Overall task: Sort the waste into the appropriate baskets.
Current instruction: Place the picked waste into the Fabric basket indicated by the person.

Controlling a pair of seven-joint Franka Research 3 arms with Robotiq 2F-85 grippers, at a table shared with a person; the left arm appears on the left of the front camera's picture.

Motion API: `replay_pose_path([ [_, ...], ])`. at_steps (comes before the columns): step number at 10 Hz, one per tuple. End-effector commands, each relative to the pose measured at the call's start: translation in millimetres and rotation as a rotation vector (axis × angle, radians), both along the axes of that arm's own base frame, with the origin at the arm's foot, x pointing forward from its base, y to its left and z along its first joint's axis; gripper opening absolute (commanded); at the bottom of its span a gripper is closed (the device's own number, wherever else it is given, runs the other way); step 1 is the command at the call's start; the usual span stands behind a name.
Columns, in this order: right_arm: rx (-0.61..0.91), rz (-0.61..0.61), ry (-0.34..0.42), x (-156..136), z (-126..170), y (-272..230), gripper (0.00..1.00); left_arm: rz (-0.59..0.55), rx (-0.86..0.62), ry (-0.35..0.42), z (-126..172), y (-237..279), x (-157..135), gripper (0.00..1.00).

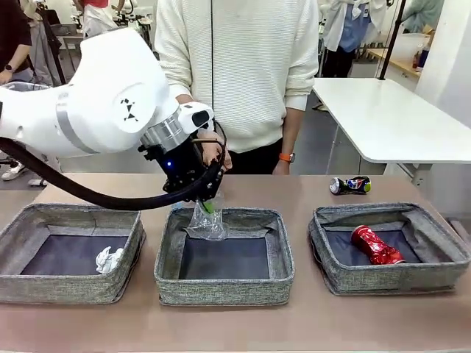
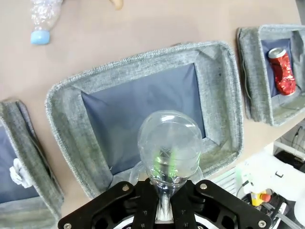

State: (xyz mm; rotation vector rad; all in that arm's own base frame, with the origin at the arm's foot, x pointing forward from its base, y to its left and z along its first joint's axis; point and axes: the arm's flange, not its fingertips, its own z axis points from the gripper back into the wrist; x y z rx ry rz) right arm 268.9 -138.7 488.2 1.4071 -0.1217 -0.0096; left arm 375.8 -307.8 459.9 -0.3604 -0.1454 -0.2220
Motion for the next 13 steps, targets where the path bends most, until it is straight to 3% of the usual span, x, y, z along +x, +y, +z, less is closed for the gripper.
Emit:
replay_pose_path([
  [1,0.008,-0.008,-0.015,0.6,1.4,1.7,1.00,0.008,0.010,0.000,-0.8,1.8,4.1,0.01],
  [2,0.008,-0.008,-0.015,0.6,1.4,1.7,1.00,0.002,0.016,0.010,-1.7,2.0,4.8,0.01],
  [3,0.008,-0.008,-0.015,0.6,1.4,1.7,1.00,-0.022,0.044,0.021,-3.4,1.3,5.6,0.59],
  [6,0.008,-0.008,-0.015,0.6,1.4,1.7,1.00,-0.012,0.030,0.008,-1.8,2.3,5.8,0.62],
  [7,0.008,-0.008,-0.015,0.6,1.4,1.7,1.00,-0.012,0.020,0.016,-0.9,3.0,6.2,0.73],
  [8,0.008,-0.008,-0.015,0.6,1.4,1.7,1.00,-0.009,0.015,0.024,-0.2,3.3,6.7,1.00],
  [11,0.008,-0.008,-0.015,0.6,1.4,1.7,1.00,-0.021,-0.002,0.043,4.5,3.6,8.9,1.00],
  [13,0.008,-0.008,-0.015,0.6,1.4,1.7,1.00,-0.083,-0.061,0.097,8.8,5.4,12.1,1.00],
])
